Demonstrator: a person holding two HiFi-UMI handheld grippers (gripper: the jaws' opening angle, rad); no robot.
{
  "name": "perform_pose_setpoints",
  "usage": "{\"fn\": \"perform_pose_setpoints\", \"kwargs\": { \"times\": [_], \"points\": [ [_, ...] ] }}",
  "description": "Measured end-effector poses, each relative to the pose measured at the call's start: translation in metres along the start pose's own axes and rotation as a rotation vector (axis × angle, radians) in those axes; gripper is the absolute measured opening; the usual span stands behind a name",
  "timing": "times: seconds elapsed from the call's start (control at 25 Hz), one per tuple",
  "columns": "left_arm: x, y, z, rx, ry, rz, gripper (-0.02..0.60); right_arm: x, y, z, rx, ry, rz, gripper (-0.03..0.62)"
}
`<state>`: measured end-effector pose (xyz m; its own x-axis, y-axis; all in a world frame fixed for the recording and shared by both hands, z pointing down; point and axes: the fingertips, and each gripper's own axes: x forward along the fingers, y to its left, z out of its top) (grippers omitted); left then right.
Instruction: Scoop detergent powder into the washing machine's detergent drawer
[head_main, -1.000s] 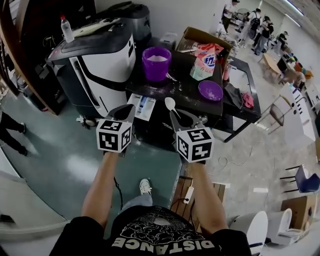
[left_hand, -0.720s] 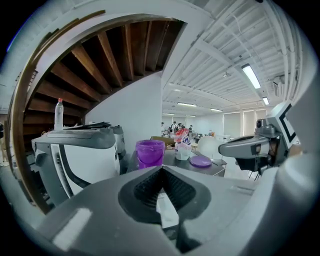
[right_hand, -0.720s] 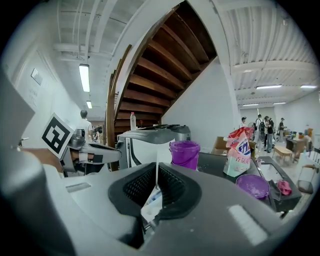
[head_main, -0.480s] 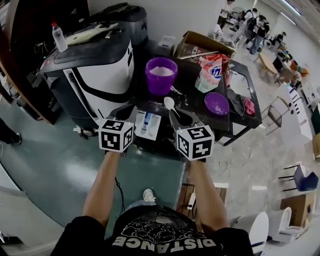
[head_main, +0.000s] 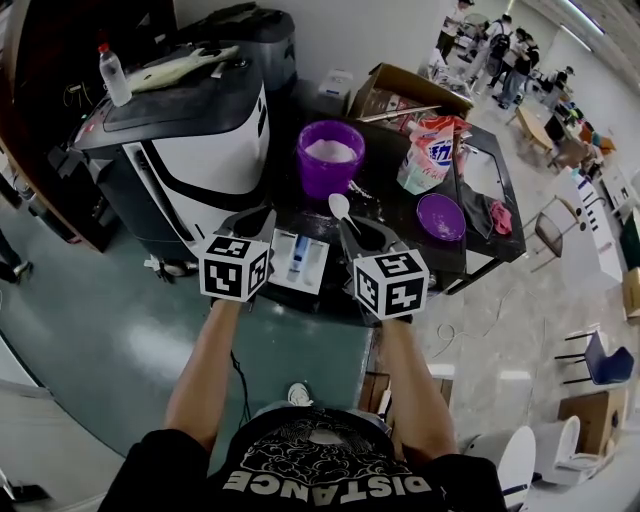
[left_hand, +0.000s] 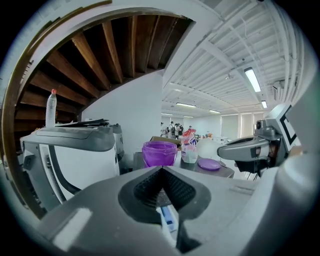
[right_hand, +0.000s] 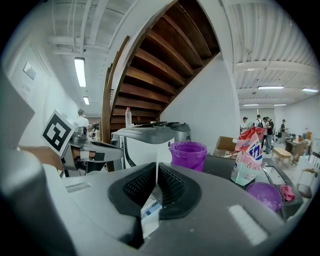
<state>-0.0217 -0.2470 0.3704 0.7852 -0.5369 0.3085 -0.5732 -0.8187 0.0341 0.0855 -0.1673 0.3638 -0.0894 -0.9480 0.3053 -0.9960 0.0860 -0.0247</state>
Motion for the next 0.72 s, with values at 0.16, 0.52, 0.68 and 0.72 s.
{"fn": "perform_pose_setpoints", "kwargs": {
  "times": [0.16,0.52,0.68,0.72],
  "points": [
    [0.010,0.005,0.003,0.007,-0.003,-0.005,0.000,0.010,-0.008,0.004,-0.009,-0.003,-0.005,0.037],
    [0.037,0.013,0.013,0.020,-0.010,0.012,0.000,0.040,-0.039,0.026,-0.078,-0.005,0.023,0.037],
    [0.053,0.022,0.020,0.015,-0.022,0.045,0.000,0.063,-0.056,0.037,-0.129,-0.004,0.057,0.037],
    [0.058,0.023,0.021,0.014,-0.021,0.053,0.000,0.070,-0.061,0.039,-0.142,0.000,0.068,0.037]
  ]
}}
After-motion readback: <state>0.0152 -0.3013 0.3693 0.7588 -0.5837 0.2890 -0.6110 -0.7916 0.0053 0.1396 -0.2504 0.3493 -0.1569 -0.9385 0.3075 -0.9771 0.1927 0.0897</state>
